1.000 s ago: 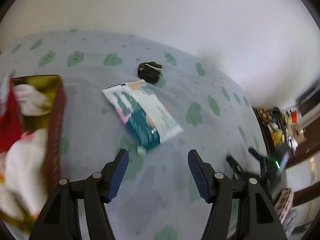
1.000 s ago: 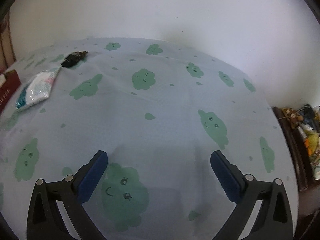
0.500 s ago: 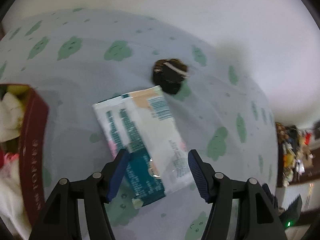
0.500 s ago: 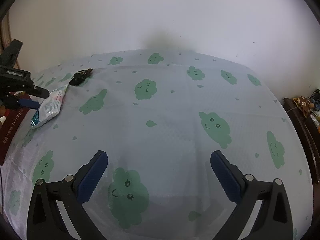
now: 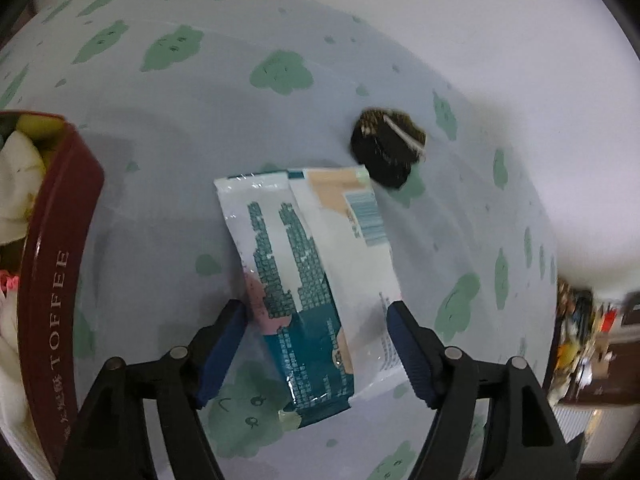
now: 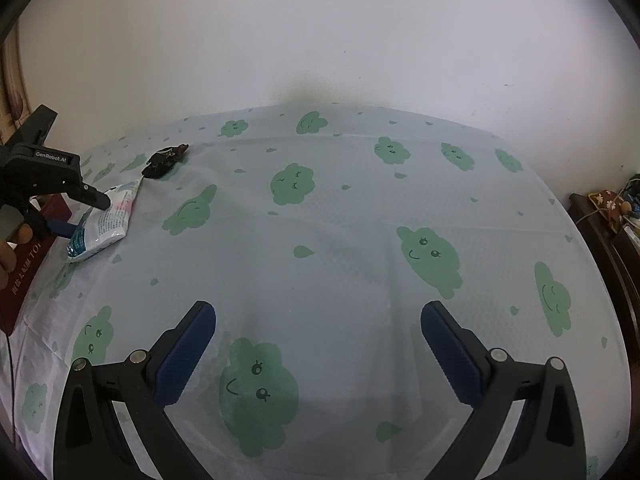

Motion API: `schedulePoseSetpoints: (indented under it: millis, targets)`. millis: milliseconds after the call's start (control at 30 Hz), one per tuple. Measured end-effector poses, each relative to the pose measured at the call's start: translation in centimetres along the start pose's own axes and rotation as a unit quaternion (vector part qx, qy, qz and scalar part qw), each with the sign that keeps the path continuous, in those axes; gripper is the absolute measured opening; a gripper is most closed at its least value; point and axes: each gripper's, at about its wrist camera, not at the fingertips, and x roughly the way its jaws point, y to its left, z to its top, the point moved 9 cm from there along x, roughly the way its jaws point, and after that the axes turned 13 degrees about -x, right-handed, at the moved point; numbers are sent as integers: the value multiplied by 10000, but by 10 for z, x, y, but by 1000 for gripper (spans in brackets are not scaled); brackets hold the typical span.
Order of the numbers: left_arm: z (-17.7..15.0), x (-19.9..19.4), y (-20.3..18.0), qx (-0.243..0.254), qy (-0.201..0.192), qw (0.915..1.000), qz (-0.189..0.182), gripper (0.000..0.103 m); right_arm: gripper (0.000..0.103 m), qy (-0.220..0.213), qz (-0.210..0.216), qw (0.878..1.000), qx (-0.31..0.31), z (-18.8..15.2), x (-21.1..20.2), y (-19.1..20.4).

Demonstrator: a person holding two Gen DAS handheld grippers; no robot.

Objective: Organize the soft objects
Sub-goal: 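Move the left gripper to the teal-and-white packet and grasp it, then lift the teal-and-white packet with the left gripper while the right gripper grasps the dark knit hat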

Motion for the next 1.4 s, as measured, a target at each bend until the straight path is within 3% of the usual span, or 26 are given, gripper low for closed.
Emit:
schedulePoseSetpoints:
  millis: [167, 233, 300, 333, 433, 533, 833, 900, 1000, 1133, 1267, 1400]
  targets:
    - [-5, 8, -12, 165, 271, 9993, 185, 83, 102, -6, 0, 10000, 5, 0, 0, 0]
    - [-4, 13, -17, 129, 288, 9991, 279, 88, 102, -5, 2, 10000, 2, 0, 0, 0]
    - [-3, 19, -21, 96, 336, 9988, 329, 102, 102, -17, 6, 10000, 9, 0, 0, 0]
    - [-4, 23, -23, 91, 356, 9984, 421, 103, 102, -23, 8, 10000, 14, 1, 0, 0]
    - [-8, 32, -29, 437, 337, 9926, 1082, 103, 102, -30, 16, 10000, 25, 1, 0, 0]
    - [-18, 45, -34, 1141, 454, 9755, 1825, 103, 102, -38, 23, 10000, 45, 1, -1, -1]
    - [-8, 24, -23, 629, 259, 9933, 930, 101, 102, -63, 45, 9999, 86, 1, -2, -4]
    - [-7, 14, -17, 671, -48, 9919, 1075, 77, 102, -56, 50, 9999, 93, 1, -2, -5]
    - [-7, 4, -10, 735, -175, 9944, 734, 69, 102, -44, 50, 9999, 111, 0, -2, -5]
    - [-13, -19, 7, 598, -387, 9973, 189, 65, 102, -39, 43, 9999, 127, 1, -1, -7]
    - [-34, -55, 19, 885, -747, 9929, -283, 65, 102, 1, 32, 9999, 134, 0, 1, -6]
    - [-66, -74, 29, 1126, -897, 9890, -348, 66, 102, 76, -6, 9999, 124, -1, 4, -6]
